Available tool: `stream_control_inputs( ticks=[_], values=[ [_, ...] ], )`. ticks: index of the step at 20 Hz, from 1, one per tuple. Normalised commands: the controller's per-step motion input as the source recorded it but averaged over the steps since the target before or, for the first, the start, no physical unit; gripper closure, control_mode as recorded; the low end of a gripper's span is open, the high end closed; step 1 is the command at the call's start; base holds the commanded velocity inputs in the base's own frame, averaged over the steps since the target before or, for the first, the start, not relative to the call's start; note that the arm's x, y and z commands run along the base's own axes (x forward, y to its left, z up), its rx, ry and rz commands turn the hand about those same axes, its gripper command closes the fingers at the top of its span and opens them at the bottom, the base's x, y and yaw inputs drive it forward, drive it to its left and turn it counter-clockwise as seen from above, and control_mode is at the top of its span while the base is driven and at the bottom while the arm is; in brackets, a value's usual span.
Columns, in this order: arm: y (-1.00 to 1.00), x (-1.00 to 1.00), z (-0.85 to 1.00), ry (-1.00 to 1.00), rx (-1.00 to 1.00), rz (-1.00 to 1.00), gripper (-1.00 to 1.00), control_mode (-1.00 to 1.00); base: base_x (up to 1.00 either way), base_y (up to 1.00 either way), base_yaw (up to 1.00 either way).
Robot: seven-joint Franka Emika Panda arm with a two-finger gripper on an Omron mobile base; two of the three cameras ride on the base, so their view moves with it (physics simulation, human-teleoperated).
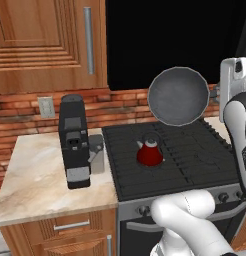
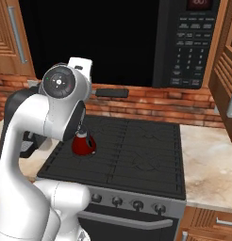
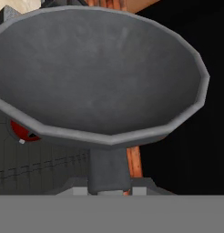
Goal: Pick the pan from the cabinet and place it on the stove. Then turn on the stove burner for the pan.
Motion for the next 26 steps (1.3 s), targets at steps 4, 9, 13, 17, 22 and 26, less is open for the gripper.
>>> stream_control_inputs(
  ticks=[4,9,13,17,22,26],
  values=[
    [0.00,0.00,0.00,0.00,0.00,0.00,1.00,1.00,0.32,0.00,0.00],
    [0.00,0.00,0.00,0.00,0.00,0.00,1.00,1.00,0.34,0.01,0.00],
    [0.00,0.00,0.00,0.00,0.00,0.00,1.00,1.00,0.36,0.01,0.00],
    [0.00,0.00,0.00,0.00,0.00,0.00,1.00,1.00,0.43,0.03,0.00],
    [0.00,0.00,0.00,0.00,0.00,0.00,1.00,1.00,0.44,0.04,0.00],
    [0.00,0.00,0.00,0.00,0.00,0.00,1.00,1.00,0.39,0.03,0.00]
  ],
)
